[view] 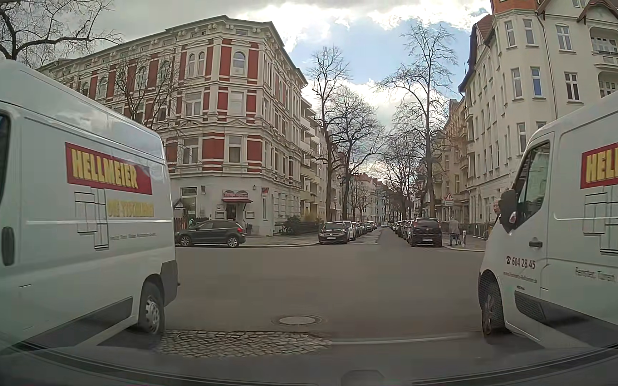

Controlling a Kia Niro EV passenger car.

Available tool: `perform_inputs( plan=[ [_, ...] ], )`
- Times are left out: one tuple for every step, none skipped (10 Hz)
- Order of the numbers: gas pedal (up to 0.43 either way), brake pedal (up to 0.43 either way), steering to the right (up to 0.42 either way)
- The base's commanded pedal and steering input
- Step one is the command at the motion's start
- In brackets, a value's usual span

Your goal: Follow the waypoints while adhering to traffic rules and regulations

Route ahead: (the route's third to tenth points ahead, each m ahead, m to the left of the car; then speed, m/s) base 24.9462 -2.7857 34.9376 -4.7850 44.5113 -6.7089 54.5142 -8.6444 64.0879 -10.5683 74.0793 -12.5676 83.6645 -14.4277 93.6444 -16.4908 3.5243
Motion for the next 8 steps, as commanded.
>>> perform_inputs(
  plan=[
    [0.0, 0.134, 0.027],
    [0.0, 0.165, 0.025],
    [0.0, 0.189, 0.015],
    [0.0, 0.207, 0.012],
    [0.0, 0.213, 0.013],
    [0.0, 0.226, 0.012],
    [0.0, 0.25, 0.011],
    [0.0, 0.268, 0.011]
  ],
)
